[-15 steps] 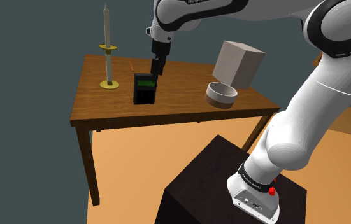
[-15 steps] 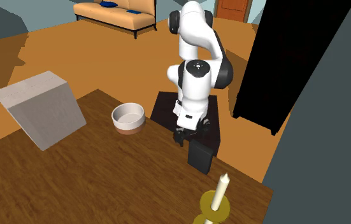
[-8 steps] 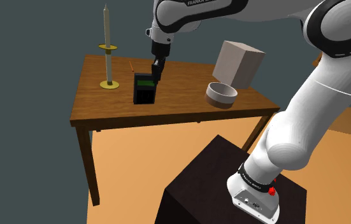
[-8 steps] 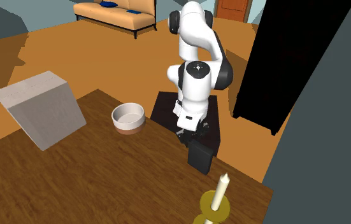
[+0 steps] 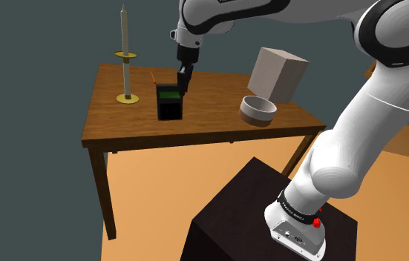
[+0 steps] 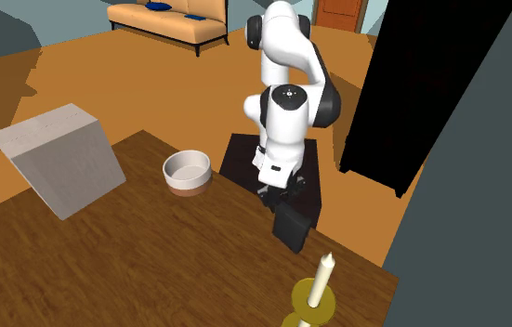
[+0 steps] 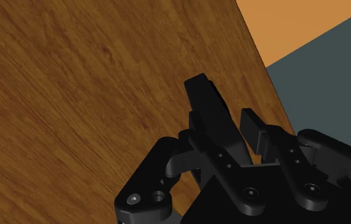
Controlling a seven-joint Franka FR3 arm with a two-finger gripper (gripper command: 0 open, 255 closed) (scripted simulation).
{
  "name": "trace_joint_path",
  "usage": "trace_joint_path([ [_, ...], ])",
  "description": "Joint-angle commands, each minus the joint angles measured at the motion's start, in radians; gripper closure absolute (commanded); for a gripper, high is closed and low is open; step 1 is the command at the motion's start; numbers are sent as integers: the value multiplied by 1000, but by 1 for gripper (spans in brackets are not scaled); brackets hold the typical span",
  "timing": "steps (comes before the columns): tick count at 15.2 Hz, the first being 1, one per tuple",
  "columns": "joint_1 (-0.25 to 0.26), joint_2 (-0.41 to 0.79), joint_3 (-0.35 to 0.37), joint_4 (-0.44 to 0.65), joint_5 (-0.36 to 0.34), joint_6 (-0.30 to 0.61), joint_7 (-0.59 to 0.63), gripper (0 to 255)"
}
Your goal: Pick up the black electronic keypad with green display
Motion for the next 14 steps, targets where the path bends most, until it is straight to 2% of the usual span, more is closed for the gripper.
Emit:
trace_joint_path([
  [1,0,-3,0,23,0,-27,0,255],
  [12,0,-11,0,163,0,-173,2,255],
  [14,0,-11,0,165,0,-175,2,255],
])
